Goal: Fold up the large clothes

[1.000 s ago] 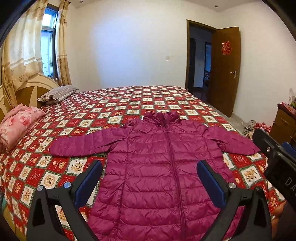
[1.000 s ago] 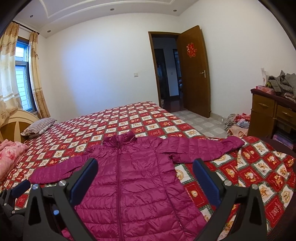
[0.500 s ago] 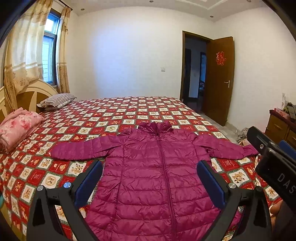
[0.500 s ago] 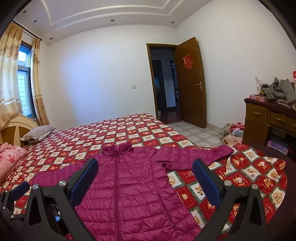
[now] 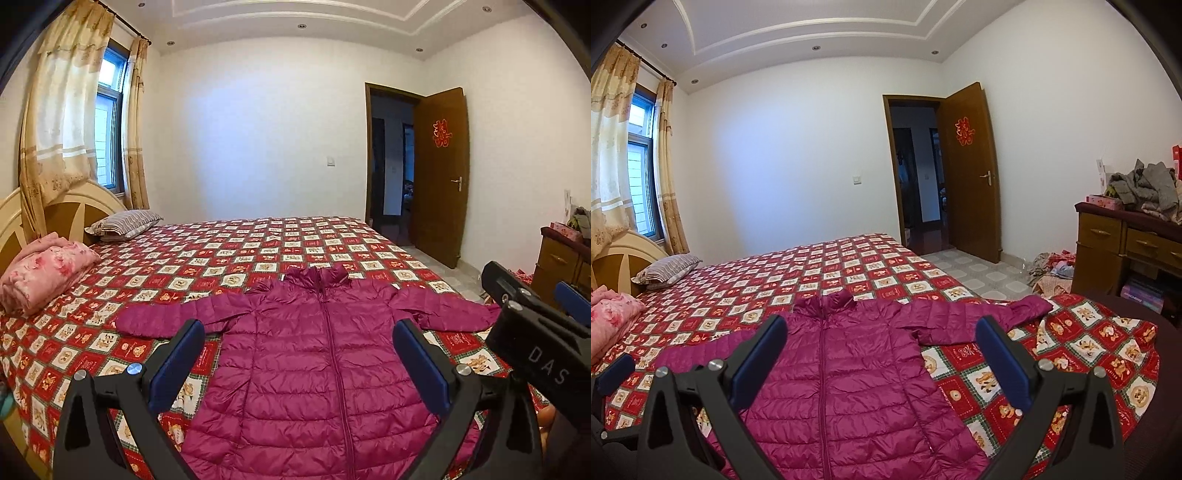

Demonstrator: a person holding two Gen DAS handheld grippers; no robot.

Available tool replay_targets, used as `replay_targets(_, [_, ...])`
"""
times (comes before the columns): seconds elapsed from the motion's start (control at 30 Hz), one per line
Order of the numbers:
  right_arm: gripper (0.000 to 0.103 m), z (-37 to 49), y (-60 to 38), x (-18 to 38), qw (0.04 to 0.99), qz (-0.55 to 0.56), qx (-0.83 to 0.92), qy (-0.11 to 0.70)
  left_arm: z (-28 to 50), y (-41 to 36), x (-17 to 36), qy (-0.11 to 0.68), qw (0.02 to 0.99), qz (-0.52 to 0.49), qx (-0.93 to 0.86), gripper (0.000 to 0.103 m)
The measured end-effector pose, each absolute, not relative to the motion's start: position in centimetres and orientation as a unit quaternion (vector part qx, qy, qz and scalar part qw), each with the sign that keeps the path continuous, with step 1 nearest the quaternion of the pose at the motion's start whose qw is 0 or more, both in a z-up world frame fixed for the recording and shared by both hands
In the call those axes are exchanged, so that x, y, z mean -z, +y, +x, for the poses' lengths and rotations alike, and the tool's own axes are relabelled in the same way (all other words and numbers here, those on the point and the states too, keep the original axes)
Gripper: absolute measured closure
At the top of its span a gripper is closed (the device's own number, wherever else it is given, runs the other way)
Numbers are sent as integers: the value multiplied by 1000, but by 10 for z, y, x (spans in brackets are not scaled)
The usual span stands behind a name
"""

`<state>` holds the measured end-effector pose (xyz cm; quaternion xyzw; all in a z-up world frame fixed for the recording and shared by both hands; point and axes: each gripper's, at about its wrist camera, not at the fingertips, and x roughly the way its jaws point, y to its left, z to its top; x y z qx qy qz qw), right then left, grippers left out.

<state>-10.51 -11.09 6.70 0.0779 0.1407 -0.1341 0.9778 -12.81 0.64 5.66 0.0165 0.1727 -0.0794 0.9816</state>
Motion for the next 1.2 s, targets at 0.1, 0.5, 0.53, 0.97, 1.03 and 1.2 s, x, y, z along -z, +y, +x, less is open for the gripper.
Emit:
replay_targets(0.1, [0,-106,-110,-68,978,77,133,140,-128,8,-57,174,981,17,79,1])
replay_targets(0.5, [0,-104,-110,-71,978,80,130,145,-119,4,-52,197,977,19,80,1])
replay_targets(0.53, [0,-103,-110,-71,977,81,131,146,-119,4,-52,198,977,19,80,1])
replay_targets(0.97, [0,-94,-119,-69,976,86,138,147,-108,9,-59,177,982,12,63,1])
replay_targets(1.03, [0,-90,-125,-66,974,94,135,157,-104,12,-57,174,983,7,64,1])
replay_targets(1.2, [0,-66,-158,-27,951,132,150,235,-62,19,-20,262,958,-21,112,1])
